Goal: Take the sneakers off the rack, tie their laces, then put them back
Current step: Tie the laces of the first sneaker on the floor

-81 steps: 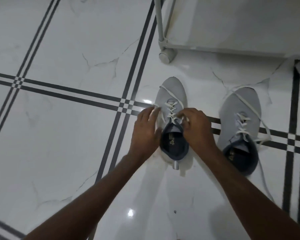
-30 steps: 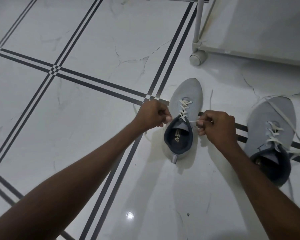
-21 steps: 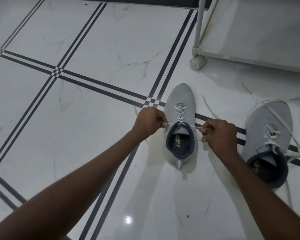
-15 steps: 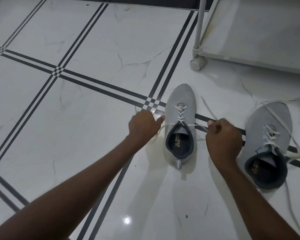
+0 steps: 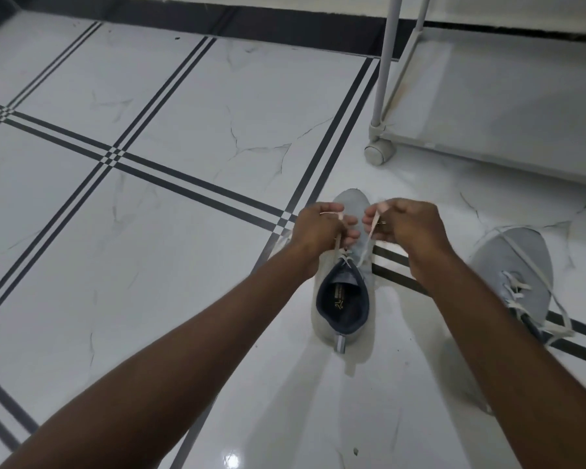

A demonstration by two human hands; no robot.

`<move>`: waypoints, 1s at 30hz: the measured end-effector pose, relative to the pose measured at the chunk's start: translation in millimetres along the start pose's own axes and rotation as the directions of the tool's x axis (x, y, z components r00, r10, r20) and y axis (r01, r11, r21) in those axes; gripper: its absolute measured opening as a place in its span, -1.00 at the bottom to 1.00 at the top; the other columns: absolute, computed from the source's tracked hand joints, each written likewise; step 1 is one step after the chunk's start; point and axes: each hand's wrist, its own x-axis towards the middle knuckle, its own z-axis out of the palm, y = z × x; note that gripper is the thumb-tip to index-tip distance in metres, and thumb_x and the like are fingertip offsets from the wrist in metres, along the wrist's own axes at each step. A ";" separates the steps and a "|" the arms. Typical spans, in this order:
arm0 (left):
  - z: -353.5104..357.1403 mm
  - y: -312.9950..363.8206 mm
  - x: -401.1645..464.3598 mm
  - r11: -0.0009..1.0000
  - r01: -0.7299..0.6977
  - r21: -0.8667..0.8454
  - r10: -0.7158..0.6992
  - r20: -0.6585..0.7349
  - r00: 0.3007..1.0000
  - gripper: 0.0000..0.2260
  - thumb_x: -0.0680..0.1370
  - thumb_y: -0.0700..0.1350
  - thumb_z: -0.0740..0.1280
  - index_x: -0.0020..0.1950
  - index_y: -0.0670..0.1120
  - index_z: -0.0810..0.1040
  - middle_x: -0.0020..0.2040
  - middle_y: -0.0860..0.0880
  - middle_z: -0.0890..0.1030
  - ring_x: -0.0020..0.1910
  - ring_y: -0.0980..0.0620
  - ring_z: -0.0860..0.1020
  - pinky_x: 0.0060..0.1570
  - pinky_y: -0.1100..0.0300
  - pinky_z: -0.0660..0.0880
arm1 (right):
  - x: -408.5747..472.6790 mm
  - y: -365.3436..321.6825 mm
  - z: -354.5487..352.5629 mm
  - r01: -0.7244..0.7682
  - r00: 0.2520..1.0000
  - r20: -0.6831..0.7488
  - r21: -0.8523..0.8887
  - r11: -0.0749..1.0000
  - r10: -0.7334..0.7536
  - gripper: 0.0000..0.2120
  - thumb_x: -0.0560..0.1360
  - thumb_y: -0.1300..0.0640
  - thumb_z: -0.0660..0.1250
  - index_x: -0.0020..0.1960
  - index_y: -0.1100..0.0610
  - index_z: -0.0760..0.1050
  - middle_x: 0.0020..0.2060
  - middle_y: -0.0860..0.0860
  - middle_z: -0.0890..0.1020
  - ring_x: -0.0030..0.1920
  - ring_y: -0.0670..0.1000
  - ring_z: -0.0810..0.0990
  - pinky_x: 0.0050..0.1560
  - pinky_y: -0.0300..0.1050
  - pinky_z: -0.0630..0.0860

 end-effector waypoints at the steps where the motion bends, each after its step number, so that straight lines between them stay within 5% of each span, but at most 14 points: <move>1: 2.9 6.9 -3.4 1.000 0.003 -0.020 -0.002 0.045 0.999 -0.72 0.56 -0.38 0.28 0.25 -0.20 0.41 -0.09 -0.20 0.68 -0.30 -0.01 0.65 -0.28 0.18 0.60 | 2.3 -7.1 -2.5 0.069 0.997 0.033 -0.019 0.997 -0.068 -0.78 0.60 0.22 0.27 -0.13 0.21 0.64 -0.21 0.12 0.73 -0.16 0.08 0.75 -0.06 -0.03 0.67; 5: 6.6 13.4 -9.5 0.979 -0.002 0.206 -0.036 0.179 0.983 -0.83 0.59 -0.26 0.32 0.17 -0.25 0.55 -0.04 -0.16 0.73 -0.29 0.08 0.65 -0.42 0.31 0.47 | 11.9 -16.7 -6.8 0.212 0.974 0.105 -0.093 0.973 -0.202 -0.85 0.55 0.22 0.34 -0.11 0.22 0.68 -0.14 0.04 0.75 -0.04 0.05 0.73 0.07 -0.02 0.64; 9: -2.1 21.3 -4.0 0.918 -0.091 0.386 -0.036 0.308 0.951 -0.85 0.57 -0.19 0.35 0.05 -0.16 0.70 -0.02 -0.04 0.73 -0.24 0.11 0.53 -0.34 0.33 0.43 | 20.2 -11.0 -7.0 0.202 0.967 0.163 -0.019 0.979 -0.197 -0.84 0.56 0.22 0.33 -0.10 0.22 0.66 -0.06 0.04 0.75 0.03 0.07 0.70 -0.05 0.03 0.67; 12: -10.0 30.1 -2.1 0.875 -0.135 0.465 -0.017 0.308 0.951 -0.81 0.51 -0.02 0.44 0.01 -0.11 0.73 -0.09 -0.07 0.71 -0.27 0.10 0.46 -0.33 0.31 0.42 | 27.3 -2.6 -6.3 0.198 0.964 0.196 -0.066 0.978 -0.182 -0.80 0.58 0.22 0.31 -0.18 0.16 0.65 -0.12 0.22 0.72 -0.23 0.09 0.70 -0.18 0.02 0.66; 14: -15.3 29.9 1.5 0.848 -0.159 0.505 0.014 0.279 0.960 -0.75 0.50 0.06 0.44 -0.08 -0.12 0.73 -0.32 -0.01 0.63 -0.36 0.11 0.40 -0.36 0.28 0.38 | 27.1 3.8 -4.2 0.264 0.954 0.205 -0.233 0.936 -0.218 -0.79 0.58 0.18 0.31 -0.18 0.16 0.64 -0.23 0.24 0.70 -0.50 -0.05 0.56 -0.44 -0.20 0.51; 17: -25.4 31.1 7.7 0.851 -0.141 0.506 -0.008 0.282 0.959 -0.69 0.51 0.09 0.41 -0.14 -0.15 0.71 -0.41 0.00 0.51 -0.45 0.10 0.37 -0.40 0.26 0.35 | 22.5 7.8 -5.3 0.308 0.947 0.215 -0.382 0.871 -0.240 -0.80 0.56 0.14 0.35 -0.15 0.22 0.65 -0.33 0.21 0.68 -0.62 -0.19 0.45 -0.54 -0.41 0.33; 20: -36.5 34.2 9.6 0.883 -0.143 0.448 -0.016 0.333 0.943 -0.70 0.54 0.01 0.40 -0.02 -0.23 0.69 -0.29 -0.10 0.63 -0.41 0.06 0.46 -0.37 0.27 0.44 | 21.2 12.8 -7.1 0.310 0.940 0.289 -0.517 0.798 -0.179 -0.91 0.48 0.13 0.44 -0.16 0.13 0.69 -0.38 0.09 0.70 -0.42 -0.15 0.63 -0.29 -0.23 0.58; 23: -41.3 36.3 8.8 0.884 -0.206 0.419 0.036 0.379 0.925 -0.79 0.52 -0.12 0.43 0.00 -0.28 0.68 -0.20 -0.16 0.68 -0.35 0.07 0.58 -0.30 0.28 0.54 | 23.6 21.6 -4.0 0.299 0.937 0.323 -0.539 0.787 -0.134 -0.89 0.45 0.21 0.44 -0.09 0.07 0.72 -0.31 -0.04 0.69 -0.27 -0.09 0.61 -0.15 -0.15 0.55; 25: -41.5 37.2 9.6 0.729 -0.376 0.572 0.169 0.382 0.909 -0.88 0.49 -0.16 0.46 -0.06 -0.21 0.71 -0.23 -0.11 0.70 -0.33 0.11 0.62 -0.28 0.31 0.53 | 23.8 23.8 0.7 0.220 0.938 0.334 -0.386 0.896 -0.087 -0.80 0.51 0.31 0.34 0.00 0.12 0.71 -0.21 -0.01 0.71 -0.27 -0.14 0.58 -0.21 -0.29 0.50; 27: -37.0 32.3 10.2 0.394 -0.531 0.750 0.383 0.392 0.837 -0.90 0.45 -0.13 0.47 -0.07 -0.10 0.72 -0.24 -0.03 0.71 -0.28 0.06 0.65 -0.25 0.23 0.55 | 24.7 22.1 6.3 0.093 0.927 0.376 -0.239 0.967 0.004 -0.77 0.58 0.32 0.25 0.07 0.18 0.67 -0.11 0.08 0.74 -0.33 -0.08 0.55 -0.37 -0.32 0.46; 30: -24.8 13.4 6.9 0.077 -0.525 0.848 0.581 0.390 0.715 -0.86 0.48 -0.04 0.42 0.00 -0.01 0.68 -0.20 0.01 0.72 -0.20 -0.03 0.65 -0.19 0.07 0.56 | 30.7 21.7 10.1 -0.087 0.881 0.452 -0.141 0.986 0.142 -0.81 0.62 0.24 0.23 0.09 0.21 0.62 -0.30 -0.02 0.70 -0.51 -0.13 0.35 -0.56 -0.33 0.28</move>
